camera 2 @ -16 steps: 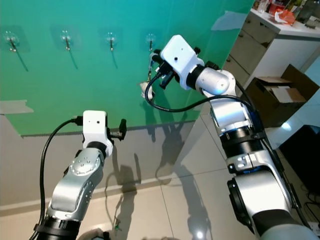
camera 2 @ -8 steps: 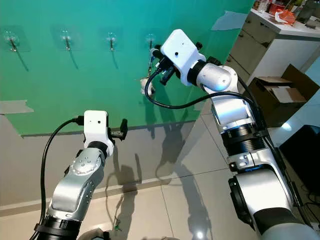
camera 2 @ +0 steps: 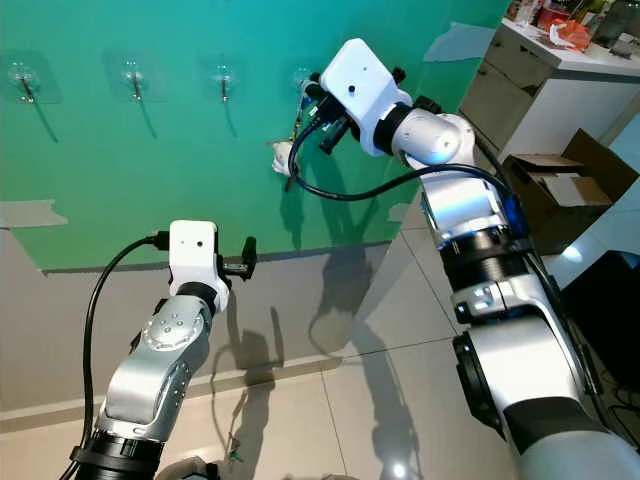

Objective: Hang keys on a hook

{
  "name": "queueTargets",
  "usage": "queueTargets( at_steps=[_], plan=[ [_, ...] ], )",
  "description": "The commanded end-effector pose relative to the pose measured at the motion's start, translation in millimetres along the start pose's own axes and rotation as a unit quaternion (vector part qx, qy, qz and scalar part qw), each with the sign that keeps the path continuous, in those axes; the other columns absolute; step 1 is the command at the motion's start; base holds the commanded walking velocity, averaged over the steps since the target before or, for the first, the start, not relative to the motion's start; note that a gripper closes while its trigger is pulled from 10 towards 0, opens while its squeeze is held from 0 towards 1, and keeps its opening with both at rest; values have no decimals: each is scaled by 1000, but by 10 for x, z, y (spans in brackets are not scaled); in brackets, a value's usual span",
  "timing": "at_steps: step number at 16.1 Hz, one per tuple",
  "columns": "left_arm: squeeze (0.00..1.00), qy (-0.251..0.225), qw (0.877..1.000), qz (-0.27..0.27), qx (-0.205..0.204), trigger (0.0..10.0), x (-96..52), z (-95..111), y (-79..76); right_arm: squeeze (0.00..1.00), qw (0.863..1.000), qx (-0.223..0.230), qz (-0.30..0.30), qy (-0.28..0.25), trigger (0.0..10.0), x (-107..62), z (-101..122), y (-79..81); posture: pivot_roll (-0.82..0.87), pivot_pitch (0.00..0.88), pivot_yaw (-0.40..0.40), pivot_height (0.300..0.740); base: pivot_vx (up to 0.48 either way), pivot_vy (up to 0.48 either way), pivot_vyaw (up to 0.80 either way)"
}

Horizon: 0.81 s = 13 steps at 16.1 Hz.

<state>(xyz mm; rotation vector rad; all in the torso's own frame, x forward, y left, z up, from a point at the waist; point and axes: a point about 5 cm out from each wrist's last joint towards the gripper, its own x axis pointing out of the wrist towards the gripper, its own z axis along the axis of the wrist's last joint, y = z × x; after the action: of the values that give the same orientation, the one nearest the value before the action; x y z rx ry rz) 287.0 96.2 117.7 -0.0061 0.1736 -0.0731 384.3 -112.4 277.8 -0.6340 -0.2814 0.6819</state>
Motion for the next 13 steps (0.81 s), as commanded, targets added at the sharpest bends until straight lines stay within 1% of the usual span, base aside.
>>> queueTargets(
  at_steps=[1,3,5,6,9,10,11,13],
  plan=[
    [0,2,1000,-16,-27,10000,-29,-3,-196,0,1000,-12,-6,-4,0,12,47,-57,-117,0,-132,723,0,0,0],
    [0,4,1000,-12,-28,10000,-56,-20,-178,0,1000,-12,-1,1,0,60,16,-19,-103,0,-143,723,0,0,0],
    [0,7,1000,-4,-30,10000,-84,-41,-142,0,1000,-5,6,15,0,99,-89,46,-91,0,-153,723,0,0,0],
    [0,8,999,-2,-31,10000,-92,-45,-132,0,1000,-3,9,16,0,113,-106,71,-89,0,-155,723,0,0,0],
    [0,10,999,1,-32,10000,-102,-50,-122,0,999,2,12,30,0,143,-183,108,-83,0,-161,723,0,0,0],
    [0,10,999,2,-32,10000,-101,-50,-129,647,999,7,3,42,10000,147,-218,88,-84,0,-162,723,0,0,0],
    [0,11,999,2,-33,10000,-102,-51,-132,1000,999,10,3,41,10000,145,-220,83,-84,0,-162,723,0,0,0],
    [0,11,999,1,-33,10000,-99,-48,-140,1000,999,11,7,37,10000,142,-210,77,-86,0,-161,723,0,0,0]
  ],
)
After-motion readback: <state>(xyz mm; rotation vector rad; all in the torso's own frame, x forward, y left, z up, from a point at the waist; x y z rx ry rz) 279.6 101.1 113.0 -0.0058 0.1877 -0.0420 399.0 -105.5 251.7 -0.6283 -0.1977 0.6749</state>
